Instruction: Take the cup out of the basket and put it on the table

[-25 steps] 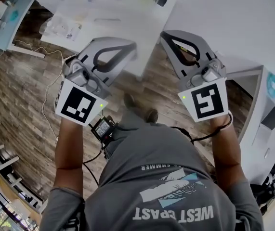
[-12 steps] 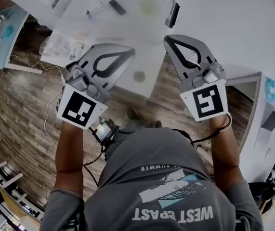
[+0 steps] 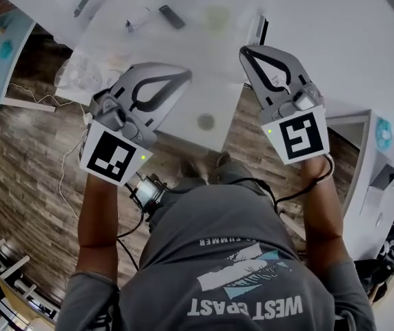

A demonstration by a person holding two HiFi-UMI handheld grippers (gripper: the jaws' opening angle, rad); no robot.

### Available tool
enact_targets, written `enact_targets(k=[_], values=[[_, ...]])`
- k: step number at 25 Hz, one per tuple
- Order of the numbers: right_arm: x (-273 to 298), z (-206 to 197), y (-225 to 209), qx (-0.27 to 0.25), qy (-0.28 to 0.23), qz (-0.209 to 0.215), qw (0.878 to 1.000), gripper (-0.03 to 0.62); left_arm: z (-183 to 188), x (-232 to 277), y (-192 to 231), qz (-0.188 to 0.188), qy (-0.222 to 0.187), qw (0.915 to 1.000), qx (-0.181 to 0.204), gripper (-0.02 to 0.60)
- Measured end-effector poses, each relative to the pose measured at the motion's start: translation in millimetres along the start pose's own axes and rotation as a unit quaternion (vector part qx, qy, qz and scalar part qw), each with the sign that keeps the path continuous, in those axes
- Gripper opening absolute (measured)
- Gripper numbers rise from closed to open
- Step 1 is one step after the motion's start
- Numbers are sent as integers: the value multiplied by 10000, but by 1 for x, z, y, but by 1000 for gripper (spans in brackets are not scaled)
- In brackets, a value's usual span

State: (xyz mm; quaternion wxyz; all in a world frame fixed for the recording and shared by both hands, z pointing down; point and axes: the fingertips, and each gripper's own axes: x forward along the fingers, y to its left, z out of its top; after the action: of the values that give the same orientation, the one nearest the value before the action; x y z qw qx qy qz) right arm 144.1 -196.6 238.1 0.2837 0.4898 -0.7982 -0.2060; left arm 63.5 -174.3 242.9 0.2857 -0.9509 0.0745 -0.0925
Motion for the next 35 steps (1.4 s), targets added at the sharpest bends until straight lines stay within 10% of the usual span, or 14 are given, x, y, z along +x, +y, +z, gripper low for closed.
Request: enact_targets(k=[22,35], values=[[178,-106,-80,8,1142,1146,9868,43,-68,31,55,754,675,9928,-638,8],[301,-267,-68,-28,3523,2436,9036,130,-101,15,72,1368,1083,9798,-982,8]])
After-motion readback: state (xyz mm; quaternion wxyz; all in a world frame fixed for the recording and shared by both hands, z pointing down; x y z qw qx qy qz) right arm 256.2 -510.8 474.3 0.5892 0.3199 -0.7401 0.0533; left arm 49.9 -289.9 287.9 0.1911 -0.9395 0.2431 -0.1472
